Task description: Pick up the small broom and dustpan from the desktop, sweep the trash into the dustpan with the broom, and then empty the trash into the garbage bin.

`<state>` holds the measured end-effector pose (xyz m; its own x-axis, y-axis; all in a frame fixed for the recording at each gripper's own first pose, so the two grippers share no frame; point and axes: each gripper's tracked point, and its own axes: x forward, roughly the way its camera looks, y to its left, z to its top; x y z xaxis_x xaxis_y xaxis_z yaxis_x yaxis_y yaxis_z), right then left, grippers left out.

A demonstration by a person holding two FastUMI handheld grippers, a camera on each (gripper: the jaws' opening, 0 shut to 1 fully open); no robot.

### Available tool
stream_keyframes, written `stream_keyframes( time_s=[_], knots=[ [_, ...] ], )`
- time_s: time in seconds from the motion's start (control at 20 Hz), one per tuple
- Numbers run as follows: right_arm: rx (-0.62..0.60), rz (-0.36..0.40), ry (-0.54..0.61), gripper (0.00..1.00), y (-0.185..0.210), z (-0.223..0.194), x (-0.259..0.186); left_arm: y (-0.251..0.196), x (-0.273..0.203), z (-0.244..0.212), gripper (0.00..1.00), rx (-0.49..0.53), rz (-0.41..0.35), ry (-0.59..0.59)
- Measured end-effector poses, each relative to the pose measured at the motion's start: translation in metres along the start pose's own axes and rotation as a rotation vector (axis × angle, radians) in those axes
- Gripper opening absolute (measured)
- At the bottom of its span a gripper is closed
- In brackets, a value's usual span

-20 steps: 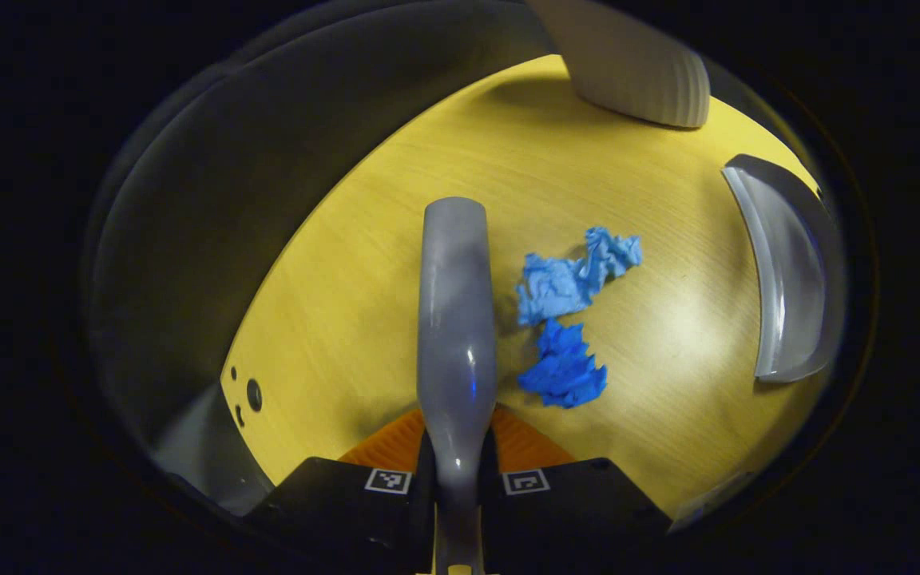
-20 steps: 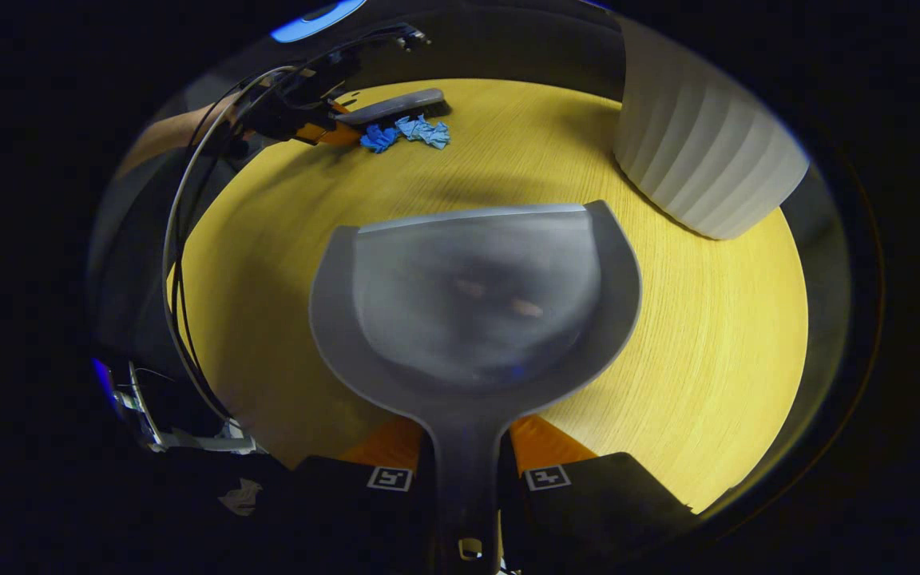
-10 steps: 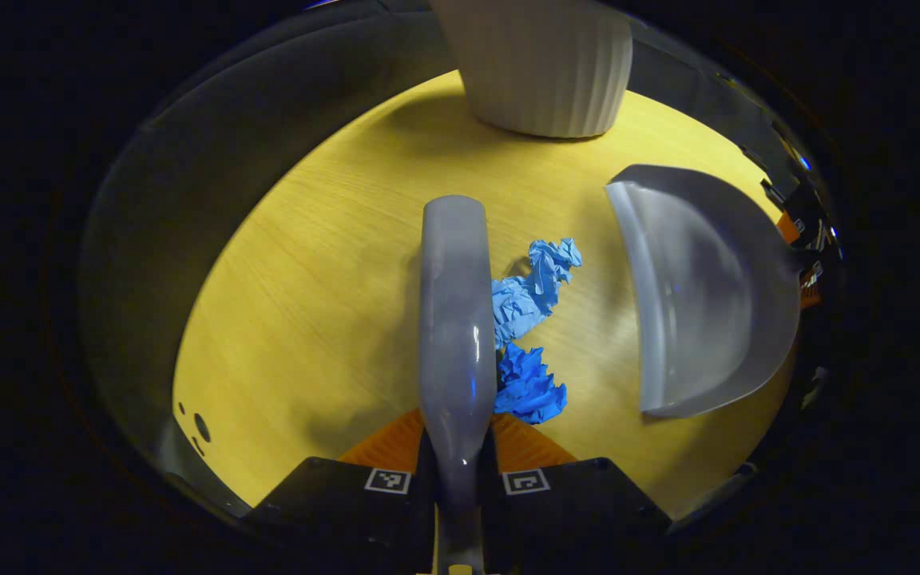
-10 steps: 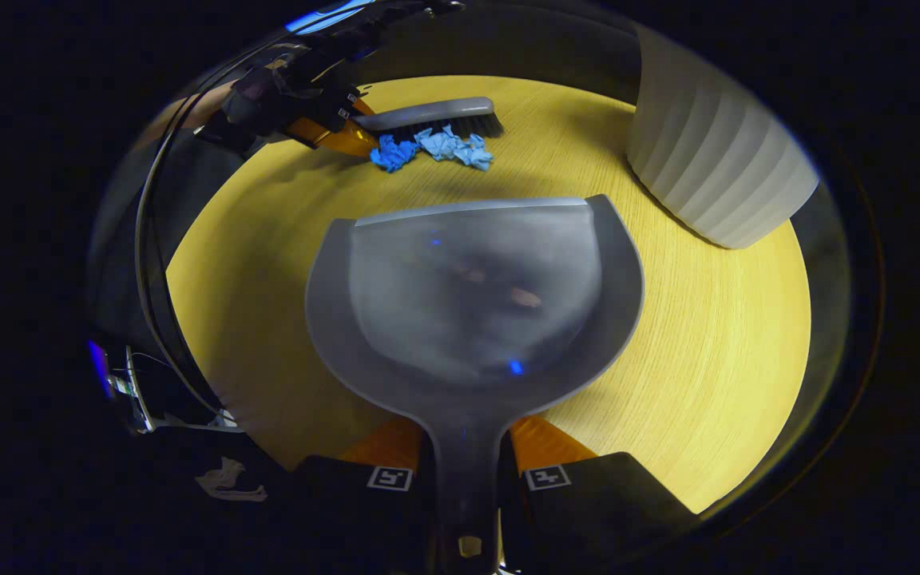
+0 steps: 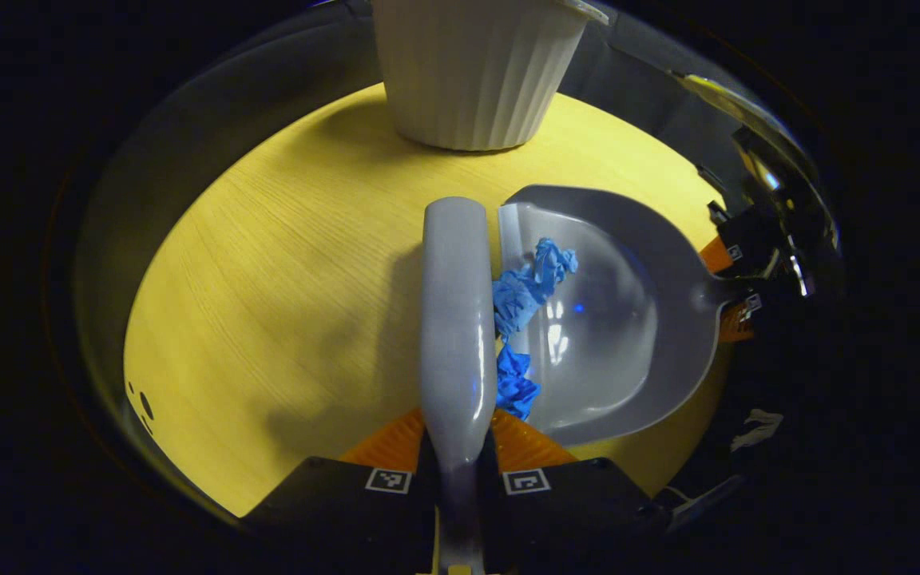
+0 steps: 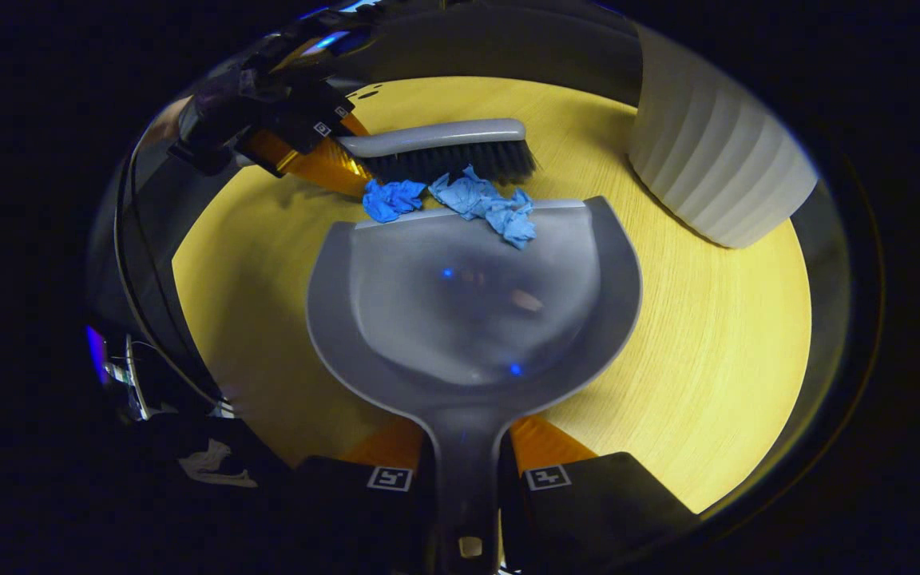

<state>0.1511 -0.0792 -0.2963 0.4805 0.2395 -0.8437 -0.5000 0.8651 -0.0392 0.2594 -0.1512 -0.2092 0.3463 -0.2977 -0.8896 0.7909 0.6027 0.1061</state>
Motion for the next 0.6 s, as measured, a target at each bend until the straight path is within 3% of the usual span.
stream_keyframes(
  time_s=[0.15,0.35,0.4,0.6],
  knots=[
    [-0.006,-0.003,-0.015,0.36,-0.003,0.018,0.009,-0.033,-0.003,-0.003,0.27,-0.028,-0.067,0.019],
    [0.033,-0.005,-0.017,0.36,-0.009,0.025,0.014,-0.032,-0.015,0.007,0.31,-0.055,0.003,-0.048],
    [0.048,-0.007,-0.026,0.36,-0.012,0.030,0.017,-0.031,-0.020,0.009,0.27,-0.079,0.016,-0.075],
    [0.048,-0.021,-0.039,0.36,-0.012,0.032,0.027,-0.036,-0.033,0.011,0.31,-0.225,0.094,-0.189]
  ],
)
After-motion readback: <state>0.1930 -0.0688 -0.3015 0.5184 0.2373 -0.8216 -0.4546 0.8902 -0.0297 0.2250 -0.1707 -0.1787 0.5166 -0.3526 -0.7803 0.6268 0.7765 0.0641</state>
